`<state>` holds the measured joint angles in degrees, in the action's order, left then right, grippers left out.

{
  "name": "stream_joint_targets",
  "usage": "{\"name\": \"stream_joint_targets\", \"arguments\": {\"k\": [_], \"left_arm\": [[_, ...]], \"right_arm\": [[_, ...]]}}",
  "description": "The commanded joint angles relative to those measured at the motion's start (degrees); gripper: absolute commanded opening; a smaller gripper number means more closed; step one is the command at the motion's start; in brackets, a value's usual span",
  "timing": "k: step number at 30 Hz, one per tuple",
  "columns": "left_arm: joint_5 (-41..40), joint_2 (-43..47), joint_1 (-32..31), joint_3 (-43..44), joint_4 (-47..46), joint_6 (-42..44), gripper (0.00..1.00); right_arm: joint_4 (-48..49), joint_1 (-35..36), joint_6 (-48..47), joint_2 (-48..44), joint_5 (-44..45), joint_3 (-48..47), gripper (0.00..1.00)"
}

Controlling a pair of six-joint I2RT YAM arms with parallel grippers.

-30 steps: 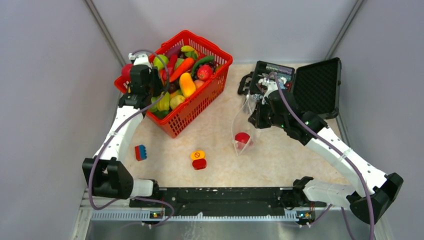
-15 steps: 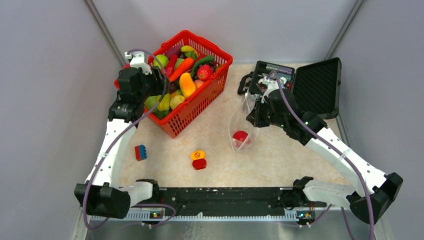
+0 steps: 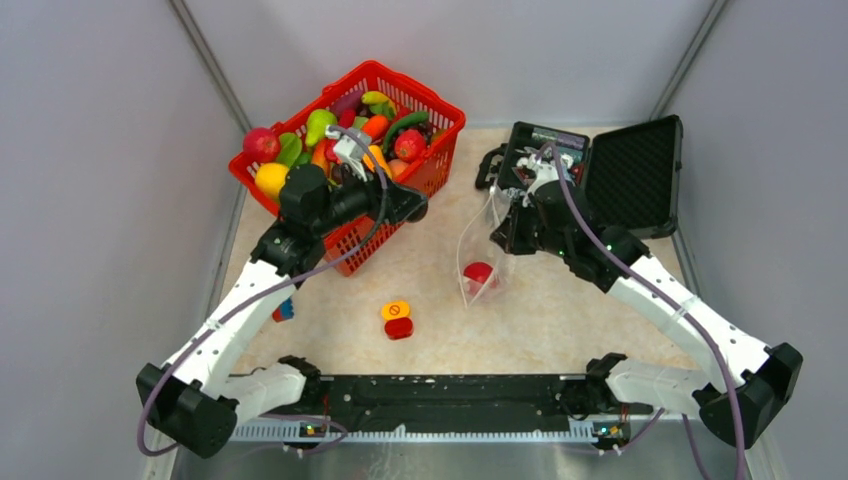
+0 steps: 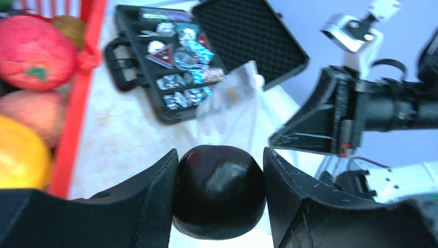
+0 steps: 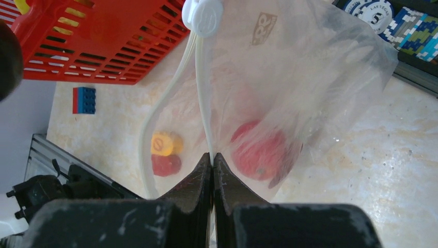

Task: Place the food in the zip-top bag and seal the zipper

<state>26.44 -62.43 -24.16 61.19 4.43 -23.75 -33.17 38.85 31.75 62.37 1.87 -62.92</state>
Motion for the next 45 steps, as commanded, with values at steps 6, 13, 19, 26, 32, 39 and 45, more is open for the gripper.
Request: {"name": "stream_joint_targets", "arguments": {"k": [6, 13, 19, 26, 32, 39, 45], "left_arm": [[5.43, -0.37, -9.8, -5.64, -17.54, -5.36, 0.2], [3.71, -6.58, -17.72, -3.85, -15.92, -0.72, 0.22], [-2.88, -10.86, -21.57, -0.07, -9.71, 5.06, 0.23], [-8.71, -13.62, -22.34, 0.2, -7.24, 5.58, 0.25], [-11.32, -16.52, -23.07, 2.56, -4.69, 6.69, 0.32], [-12.5, -16.4, -23.12, 3.4, -4.69, 7.92, 0.47], [-11.6, -14.8, -23.06, 3.4, -5.37, 7.44, 0.66]], "right_arm": [[5.45, -0.44, 4.44, -1.69, 1.23, 2.13, 0.0], [11.49, -0.44, 9.87, -4.58, 0.81, 6.24, 0.0], [11.59, -0.44, 10.57, -4.39, 0.24, 6.4, 0.0], [11.38, -0.45, 10.06, -5.06, 0.48, 6.54, 0.0], [11.54, -0.46, 10.07, -5.47, 0.13, 6.44, 0.0], [11.73, -0.44, 10.38, -5.46, 0.44, 6.59, 0.0], [11.04, -0.5, 10.35, -5.67, 1.84, 6.57, 0.0]]}}
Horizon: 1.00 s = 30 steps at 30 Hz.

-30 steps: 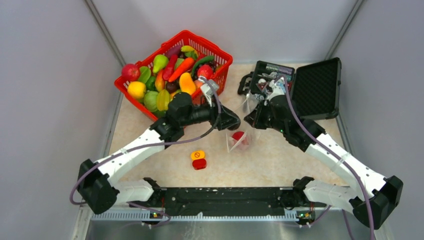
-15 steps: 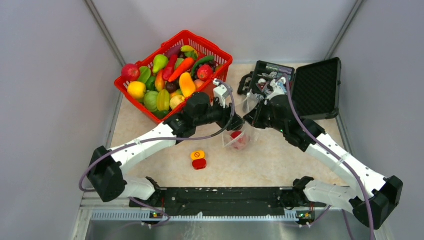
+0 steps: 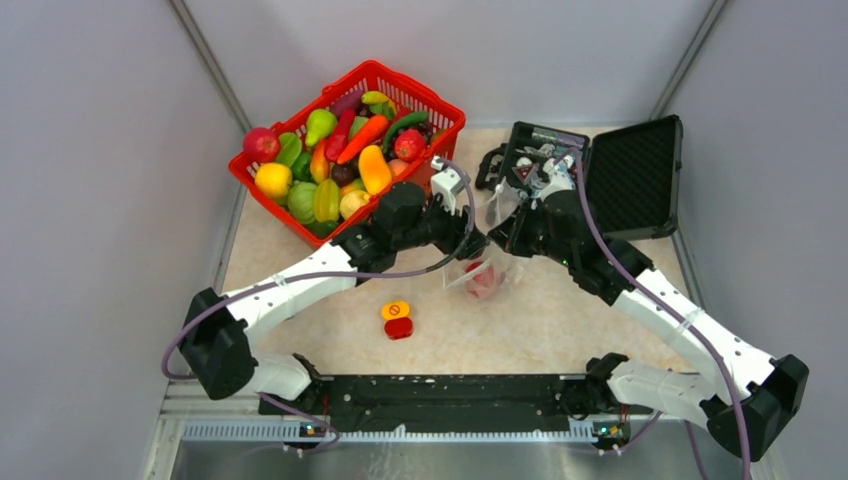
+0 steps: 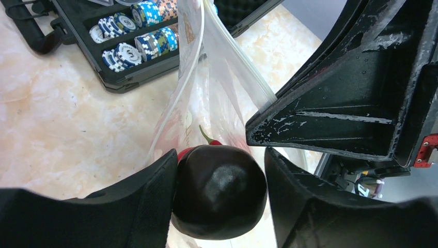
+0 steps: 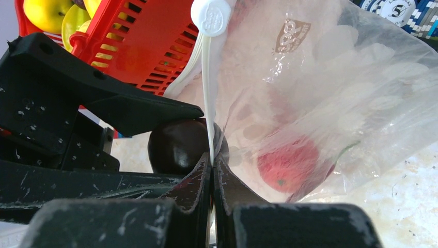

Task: Place the food in the zip-top bag and seal the zipper

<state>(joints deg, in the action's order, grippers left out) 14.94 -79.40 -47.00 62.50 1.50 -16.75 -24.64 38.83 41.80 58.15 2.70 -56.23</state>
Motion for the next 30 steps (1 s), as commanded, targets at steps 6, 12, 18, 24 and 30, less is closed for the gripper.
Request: {"name": "stream_joint_targets", "arguments": {"k": [6, 12, 18, 24, 30], "left_arm": [[-0.04, 3.86, -0.19, 3.17, 0.36, 1.71, 0.89], [-1.56, 9.13, -0.22, 1.59, 0.43, 2.6, 0.87], [-10.36, 12.85, -0.22, -0.74, 4.88, 4.88, 0.91], [-11.71, 10.9, -0.04, -2.31, 8.18, 3.82, 0.94], [-8.44, 3.04, 0.02, -0.82, 7.42, -0.52, 0.92]], "right_arm": [[2.42, -0.45, 0.43, -1.85, 1.9, 0.28, 0.0], [0.91, -0.49, 2.43, -2.28, 5.65, 1.0, 0.0], [-0.19, -3.02, 6.01, -3.45, 9.31, 2.69, 0.0], [3.04, -9.36, 3.34, -4.52, -0.76, 3.47, 0.0], [4.53, -9.47, 3.97, -3.26, -5.67, 4.86, 0.0]]}}
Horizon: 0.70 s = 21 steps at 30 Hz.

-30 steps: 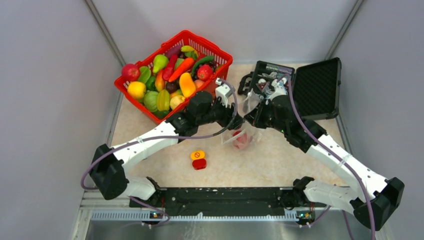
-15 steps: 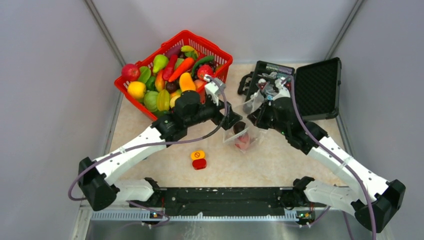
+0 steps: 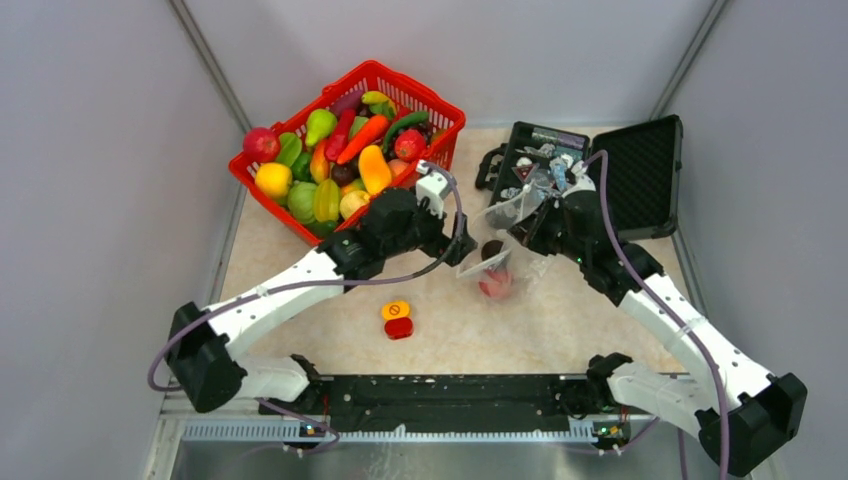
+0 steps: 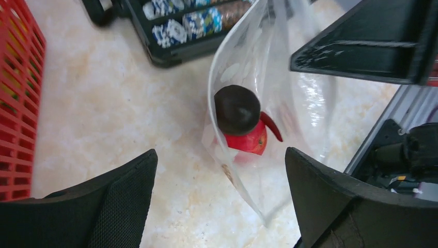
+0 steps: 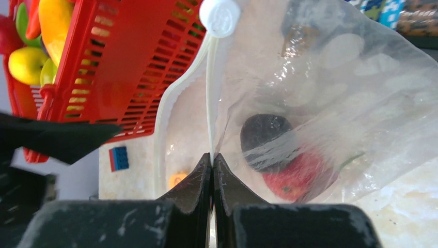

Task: Place the food in the zip-top bag and seal the zipper

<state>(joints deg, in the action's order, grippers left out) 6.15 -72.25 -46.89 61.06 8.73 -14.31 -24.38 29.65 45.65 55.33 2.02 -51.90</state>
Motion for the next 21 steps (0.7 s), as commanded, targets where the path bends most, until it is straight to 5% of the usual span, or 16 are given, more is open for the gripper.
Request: {"name": "stream_joint_targets", "arguments": {"k": [1, 4, 7, 10, 14, 15, 21], "left_arm": [[-0.18, -5.2, -0.02, 1.0, 0.26, -3.41, 0.91], [2.15, -8.21, 0.4, 2.83, 0.84, -4.41, 0.88], [5.05, -10.27, 0.46, 4.05, 1.76, -4.79, 0.72], [7.11, -10.91, 0.48, 4.84, 3.46, -3.91, 0.51], [9.88, -9.02, 0.54, 7.0, 5.11, -1.94, 0.05], [11.18, -8.38, 0.57, 7.69, 5.01, -1.55, 0.0], [15.26, -5.98, 0.55, 13.87, 6.49, -0.46, 0.0]], "right_arm": [[4.62, -0.29, 0.32, -1.05, -4.82, 1.12, 0.0], [4.4, -0.29, -0.04, -2.03, -4.66, 1.63, 0.0], [3.65, -0.29, -0.23, -2.27, -4.4, 1.51, 0.0], [3.88, -0.32, -0.23, -2.42, -4.23, 1.92, 0.0], [4.27, -0.29, -1.01, -1.8, -4.87, 2.33, 0.0], [4.05, -0.34, -1.45, -1.31, -5.26, 2.1, 0.0], [4.03, -0.25, -0.2, -3.05, -2.54, 2.5, 0.0]]}}
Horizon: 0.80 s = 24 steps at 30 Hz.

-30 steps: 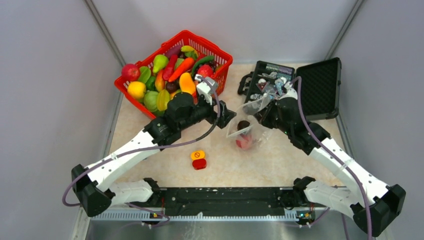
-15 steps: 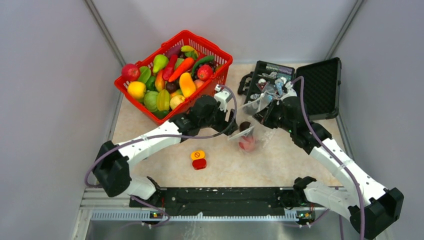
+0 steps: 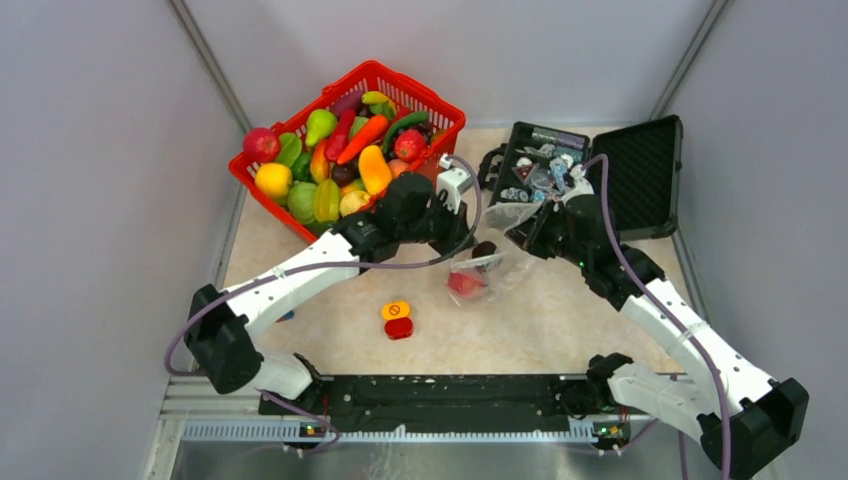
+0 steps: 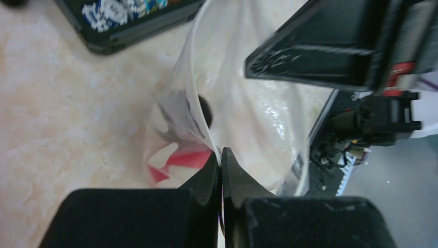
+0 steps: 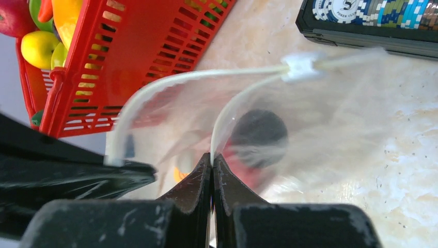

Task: Place the food in the zip-top bag and seal the zipper

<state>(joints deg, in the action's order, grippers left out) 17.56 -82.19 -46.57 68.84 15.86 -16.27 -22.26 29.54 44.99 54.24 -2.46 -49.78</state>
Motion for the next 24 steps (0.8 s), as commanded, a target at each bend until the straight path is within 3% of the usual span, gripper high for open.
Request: {"name": "stream_joint_targets", "arguments": {"k": [1, 3, 6, 8, 11, 12, 13, 14, 18, 20, 24], "left_arm": [[3.79, 4.16, 0.25, 6.57, -0.11, 1.55, 0.0], [2.59, 4.11, 0.24, 7.09, 1.42, 1.91, 0.0], [0.95, 3.81, 0.22, 8.77, 5.85, 1.8, 0.0], [1.96, 4.93, 0.24, 8.0, 4.86, 1.31, 0.0], [2.5, 5.26, 0.24, 6.65, 3.8, 0.98, 0.01], [2.67, 4.94, 0.25, 6.61, 4.34, 1.1, 0.09], [2.11, 4.74, 0.2, 6.61, 5.03, 1.16, 0.26], [0.96, 4.8, 0.21, 6.37, 5.43, 1.08, 0.49], [-4.53, 6.74, 0.31, 5.53, 6.65, 2.6, 0.85], [-7.47, 8.29, 0.62, 5.51, 7.35, 3.78, 0.97], [-16.31, 12.66, 1.88, 4.64, 7.36, 5.62, 0.99]], "right_arm": [[2.4, -0.18, 1.37, -3.25, 3.72, 1.09, 0.0], [3.84, -0.22, 2.12, -5.6, 5.99, 3.03, 0.0], [2.39, -0.23, -2.25, -4.21, 2.73, 0.19, 0.0], [-1.74, -0.27, -2.76, -2.43, 3.14, -2.38, 0.0], [-0.6, -0.21, -1.97, -4.49, 5.15, -1.72, 0.0], [0.13, -0.24, -1.67, -5.13, 5.61, -1.38, 0.0], [0.79, -0.26, -1.34, -6.57, 6.08, -1.09, 0.0], [1.3, -0.27, -1.12, -7.58, 6.44, -0.95, 0.0], [0.8, -0.27, -1.64, -8.89, 7.4, -1.58, 0.0], [-0.24, -0.23, -2.0, -8.04, 6.94, -2.2, 0.0], [0.4, -0.27, -1.84, -6.33, 4.97, -1.34, 0.0]]}}
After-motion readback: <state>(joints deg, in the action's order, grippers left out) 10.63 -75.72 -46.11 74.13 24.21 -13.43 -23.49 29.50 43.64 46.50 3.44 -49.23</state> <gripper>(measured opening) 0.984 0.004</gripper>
